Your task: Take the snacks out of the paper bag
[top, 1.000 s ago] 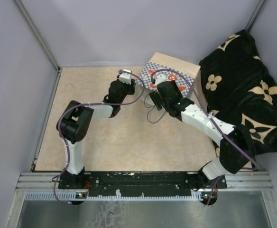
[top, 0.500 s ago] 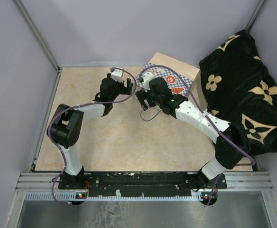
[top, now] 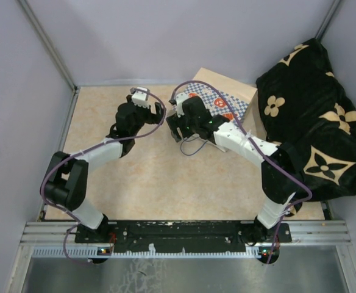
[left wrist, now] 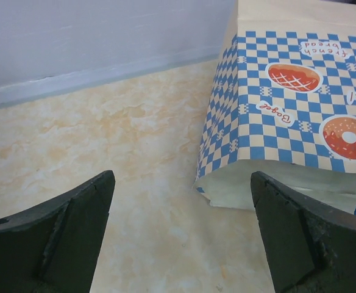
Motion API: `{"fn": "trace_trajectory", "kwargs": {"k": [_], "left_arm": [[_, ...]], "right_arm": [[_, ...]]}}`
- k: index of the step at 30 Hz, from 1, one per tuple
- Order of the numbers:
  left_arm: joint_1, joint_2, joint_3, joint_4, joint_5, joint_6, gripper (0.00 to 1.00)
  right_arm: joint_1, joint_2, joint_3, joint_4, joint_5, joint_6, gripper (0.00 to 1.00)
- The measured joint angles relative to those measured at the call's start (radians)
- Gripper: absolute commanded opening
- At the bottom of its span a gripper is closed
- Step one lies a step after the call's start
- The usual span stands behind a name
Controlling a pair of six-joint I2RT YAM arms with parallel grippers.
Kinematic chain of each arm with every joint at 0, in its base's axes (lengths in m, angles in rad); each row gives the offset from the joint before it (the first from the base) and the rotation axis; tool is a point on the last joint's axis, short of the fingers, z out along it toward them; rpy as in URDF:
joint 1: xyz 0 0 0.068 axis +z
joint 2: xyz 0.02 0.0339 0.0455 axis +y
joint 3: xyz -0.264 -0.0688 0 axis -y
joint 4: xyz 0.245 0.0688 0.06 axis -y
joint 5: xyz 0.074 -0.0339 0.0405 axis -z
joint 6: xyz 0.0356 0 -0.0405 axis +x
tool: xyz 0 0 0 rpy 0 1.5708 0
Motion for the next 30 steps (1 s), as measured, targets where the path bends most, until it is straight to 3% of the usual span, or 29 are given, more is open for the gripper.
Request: {"fn": "trace_trajectory", "kwargs": {"k": [8, 14, 20, 22, 27, 30], "left_arm": [[0.010, -0.052, -0.029, -0.011, 0.073, 0.096, 0.99], [0.010, 0.050, 0.013, -0.050, 0.089, 0.102, 0.99], [0.013, 0.116, 0.024, -0.051, 0.052, 0.066, 0.99], [0.013, 0.126, 0.024, -0.035, 0.039, 0.043, 1.00], [0.013, 0.181, 0.021, 0.024, -0.008, -0.027, 1.00], [0.013, 0.216, 0.001, 0.065, -0.030, -0.064, 1.00]], "right_arm": [[0.009, -0.086, -0.154, 0.029, -0.007, 0.043, 0.73], [0.009, -0.086, -0.164, 0.063, -0.007, 0.070, 0.73], [0.009, 0.014, -0.133, 0.109, -0.030, 0.098, 0.69], [0.009, 0.039, -0.120, 0.105, -0.034, 0.102, 0.58], [0.009, 0.047, -0.093, 0.106, -0.050, 0.111, 0.01], [0.004, 0.042, -0.073, 0.104, -0.047, 0.119, 0.00]]}}
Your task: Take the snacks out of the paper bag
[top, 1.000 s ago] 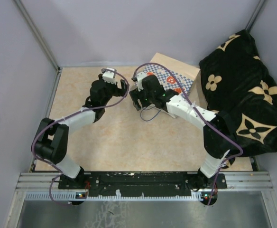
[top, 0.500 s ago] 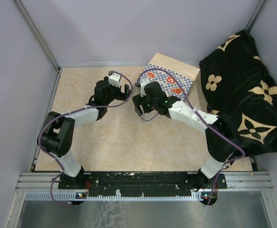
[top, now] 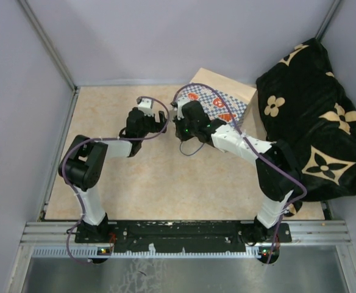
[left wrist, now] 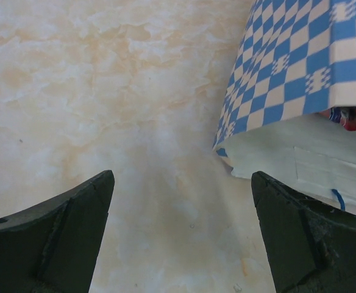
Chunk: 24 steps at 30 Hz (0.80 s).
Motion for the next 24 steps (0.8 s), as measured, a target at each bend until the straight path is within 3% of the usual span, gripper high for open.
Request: {"fn": "trace_trajectory", "kwargs": {"k": [9, 15, 21, 24], "left_arm": [[0.000, 0.034, -0.106, 0.182, 0.078, -0.082, 1.00], [-0.014, 0.066, -0.099, 0.249, 0.112, -0.117, 1.00], [-0.076, 0.118, -0.043, 0.231, -0.032, -0.104, 0.99], [-0.121, 0.135, -0.009, 0.228, -0.116, -0.083, 0.84]], "right_arm": [[-0.041, -0.093, 0.098, -0.003, 0.006, 0.003, 0.00], [-0.072, -0.106, 0.146, 0.011, 0.018, 0.005, 0.00], [-0.072, -0.106, 0.146, 0.000, 0.019, 0.005, 0.00], [-0.072, -0.106, 0.146, -0.001, 0.022, 0.005, 0.00]]}}
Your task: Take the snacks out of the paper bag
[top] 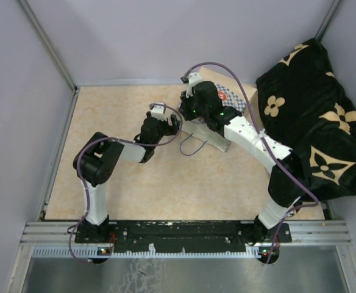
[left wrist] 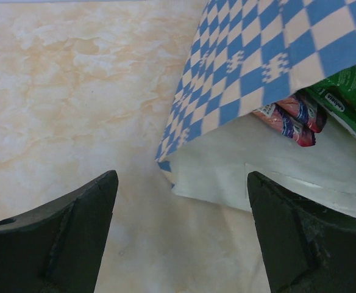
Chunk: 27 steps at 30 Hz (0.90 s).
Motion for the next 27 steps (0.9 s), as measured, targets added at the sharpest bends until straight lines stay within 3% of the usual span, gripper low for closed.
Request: {"fn": "trace_trajectory", "kwargs": {"k": [2, 8, 15, 19, 24, 26, 27], "left_arm": [[-0.021, 0.011, 0.019, -0.002, -0.036, 0.004, 0.72], [-0.030, 0.047, 0.079, -0.050, -0.111, 0.006, 0.60], [-0.025, 0.048, 0.082, -0.104, -0.151, 0.006, 0.54], [-0.025, 0.048, 0.084, -0.150, -0.150, -0.005, 0.43], [-0.018, 0.048, 0.087, -0.217, -0.140, -0.022, 0.37], [-0.013, 0.048, 0.090, -0.240, -0.137, -0.029, 0.36], [-0.010, 0.048, 0.092, -0.248, -0.134, -0.033, 0.41]], "right_arm": [[0.000, 0.000, 0.000, -0.001, 0.002, 0.004, 0.00], [-0.004, 0.000, 0.000, 0.000, 0.013, 0.007, 0.00], [-0.010, 0.000, 0.000, 0.000, 0.017, 0.007, 0.00], [-0.014, -0.006, 0.000, 0.001, 0.018, 0.008, 0.00], [-0.023, -0.021, -0.001, 0.003, 0.018, 0.016, 0.00], [-0.026, -0.027, -0.002, 0.003, 0.018, 0.017, 0.00], [-0.028, -0.030, -0.003, 0.002, 0.018, 0.018, 0.00]]}}
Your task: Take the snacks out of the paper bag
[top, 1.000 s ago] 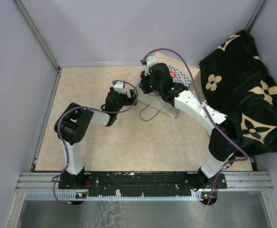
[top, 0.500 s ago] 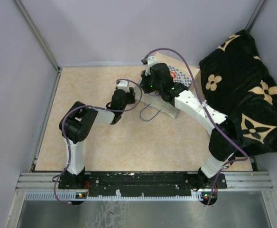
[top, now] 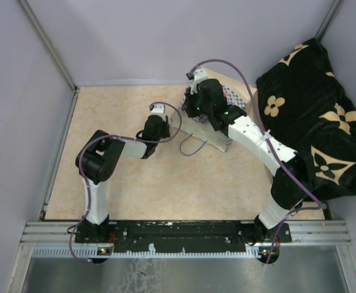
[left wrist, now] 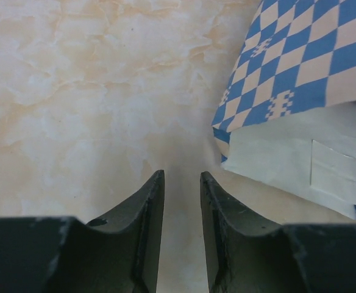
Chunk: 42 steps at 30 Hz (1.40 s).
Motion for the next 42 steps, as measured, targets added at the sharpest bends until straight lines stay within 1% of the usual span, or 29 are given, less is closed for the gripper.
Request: {"fn": "trace_trajectory", "kwargs": {"k": [1, 3, 4, 5, 6, 9, 12, 20, 24, 33, 42], "left_arm": [[0.003, 0.000, 0.001, -0.004, 0.002, -0.002, 0.51], [0.007, -0.001, 0.002, -0.008, 0.021, -0.002, 0.75], [0.008, -0.001, 0.002, -0.006, 0.039, -0.001, 0.85], [0.009, -0.003, 0.000, -0.003, 0.058, 0.000, 0.92], [0.011, -0.005, -0.002, 0.002, 0.074, -0.002, 0.95], [0.009, -0.006, -0.004, 0.016, 0.112, -0.005, 0.96], [0.006, -0.004, 0.016, -0.005, 0.123, -0.007, 0.94], [0.006, 0.059, 0.231, -0.134, 0.067, -0.018, 0.89], [0.006, 0.086, 0.277, -0.197, 0.029, -0.016, 0.87], [0.013, 0.095, 0.268, -0.286, -0.060, -0.013, 0.86], [0.027, 0.047, 0.159, -0.253, -0.087, -0.013, 0.86]], "right_arm": [[-0.002, -0.002, 0.000, 0.001, 0.000, 0.000, 0.00], [-0.005, -0.006, 0.000, 0.002, -0.001, 0.001, 0.00], [-0.006, -0.008, -0.001, 0.003, -0.001, 0.002, 0.00], [-0.008, -0.010, -0.003, 0.006, -0.001, 0.002, 0.00], [-0.010, -0.012, -0.006, 0.010, -0.002, 0.004, 0.00], [-0.012, -0.013, -0.006, 0.013, -0.003, 0.006, 0.00], [-0.015, -0.013, -0.006, 0.015, -0.005, 0.006, 0.00], [-0.026, -0.020, -0.006, 0.016, -0.010, 0.006, 0.00], [-0.035, -0.027, -0.009, 0.018, -0.013, 0.006, 0.00], [-0.050, -0.035, -0.032, 0.026, -0.023, 0.007, 0.00], [-0.050, -0.035, -0.033, 0.032, -0.029, 0.008, 0.00]]}}
